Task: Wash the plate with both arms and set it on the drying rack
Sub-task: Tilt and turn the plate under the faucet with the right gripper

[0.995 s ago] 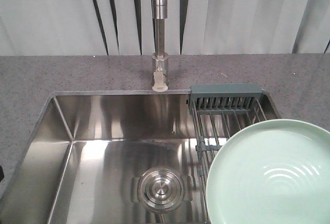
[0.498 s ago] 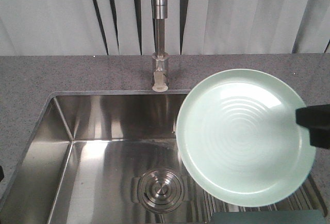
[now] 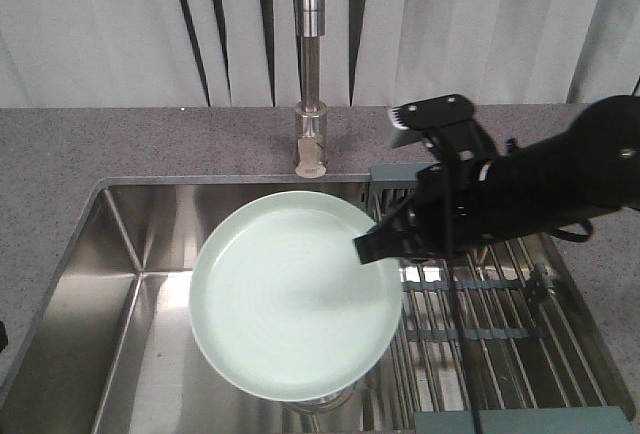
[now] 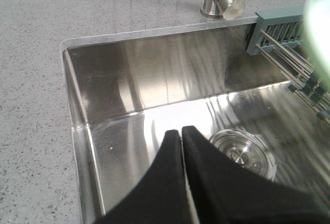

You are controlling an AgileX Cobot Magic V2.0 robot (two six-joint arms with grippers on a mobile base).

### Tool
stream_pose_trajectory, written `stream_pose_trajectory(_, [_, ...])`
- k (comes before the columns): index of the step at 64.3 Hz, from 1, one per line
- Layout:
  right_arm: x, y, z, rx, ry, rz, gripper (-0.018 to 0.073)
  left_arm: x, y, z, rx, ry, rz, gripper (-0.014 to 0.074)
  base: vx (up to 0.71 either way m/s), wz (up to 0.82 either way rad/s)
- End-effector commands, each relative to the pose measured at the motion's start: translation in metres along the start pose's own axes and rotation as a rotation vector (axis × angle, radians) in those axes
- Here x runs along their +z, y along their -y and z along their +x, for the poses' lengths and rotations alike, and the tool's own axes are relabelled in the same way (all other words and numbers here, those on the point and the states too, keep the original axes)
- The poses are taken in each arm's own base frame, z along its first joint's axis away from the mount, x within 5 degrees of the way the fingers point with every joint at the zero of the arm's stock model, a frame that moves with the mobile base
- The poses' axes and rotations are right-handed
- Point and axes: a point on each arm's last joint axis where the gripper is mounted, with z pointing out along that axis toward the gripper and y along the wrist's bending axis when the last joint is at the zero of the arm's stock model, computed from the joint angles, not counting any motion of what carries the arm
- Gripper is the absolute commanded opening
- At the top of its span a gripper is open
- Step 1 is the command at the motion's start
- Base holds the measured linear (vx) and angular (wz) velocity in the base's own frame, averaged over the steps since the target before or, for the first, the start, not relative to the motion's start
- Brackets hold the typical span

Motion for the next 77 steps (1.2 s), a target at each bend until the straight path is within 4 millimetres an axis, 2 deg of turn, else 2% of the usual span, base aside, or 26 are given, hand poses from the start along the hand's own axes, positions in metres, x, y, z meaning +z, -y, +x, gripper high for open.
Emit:
stream_pose_trajectory(1, [0.001,-0.013,-0.032,0.008,0.151,0.029,-0.0001,-0.002,0.0,-0.012,-0.022,0.073,-0.013,-0.0006,0.0,0.0])
stream_pose_trajectory(8, [0.01,-0.004,-0.051,0.054,0.207,0.071,-0.0001,-0.002,0.0,-0.012,-0.022,0.073,-0.013,-0.0006,0.0,0.0])
stream_pose_trajectory(17, [0.001,0.026,-0.066,0.114,0.24,0.156,-0.0001,-0.002,0.0,-0.012,-0.022,0.073,-0.012,-0.0006,0.0,0.0])
stream_pose_trajectory(22, [-0.009,0.044,-0.062,0.129,0.209,0.205,-0.0001,-0.002,0.0,-0.012,-0.022,0.073,-0.012,-0.0006,0.0,0.0])
stream_pose_trajectory(29, [-0.025,0.056,-0.049,0.14,0.108,0.243,-0.0001,-0.002,0.0,-0.012,-0.022,0.071,-0.011,-0.0006,0.0,0.0])
stream_pose_trajectory(35, [-0.036,0.048,-0.042,0.124,0.042,0.236,-0.0001,-0.002,0.0,-0.012,-0.022,0.071,-0.011,-0.0006,0.0,0.0])
stream_pose_trajectory(41, [-0.039,0.025,-0.039,0.101,0.013,0.186,-0.0001,-0.002,0.0,-0.012,-0.022,0.071,-0.011,-0.0006,0.0,0.0])
stream_pose_trajectory(52, [-0.019,-0.026,-0.043,0.056,0.038,0.09,-0.0001,-0.002,0.0,-0.012,-0.022,0.071,-0.011,-0.0006,0.0,0.0])
stream_pose_trajectory(59, [-0.003,-0.034,-0.053,0.081,0.137,0.07,-0.0001,-0.002,0.0,-0.012,-0.022,0.071,-0.011,-0.0006,0.0,0.0])
stream_pose_trajectory(63, [0.006,-0.028,-0.059,0.101,0.19,0.084,-0.0001,-0.002,0.0,-0.012,-0.022,0.071,-0.011,-0.0006,0.0,0.0])
stream_pose_trajectory(69, [0.014,-0.007,-0.065,0.133,0.238,0.136,-0.0001,-0.002,0.0,-0.012,-0.022,0.07,-0.01,-0.0006,0.0,0.0])
stream_pose_trajectory(77, [0.007,0.03,-0.063,0.196,0.22,0.211,-0.0001,-0.002,0.0,-0.012,-0.022,0.07,-0.01,-0.0006,0.0,0.0])
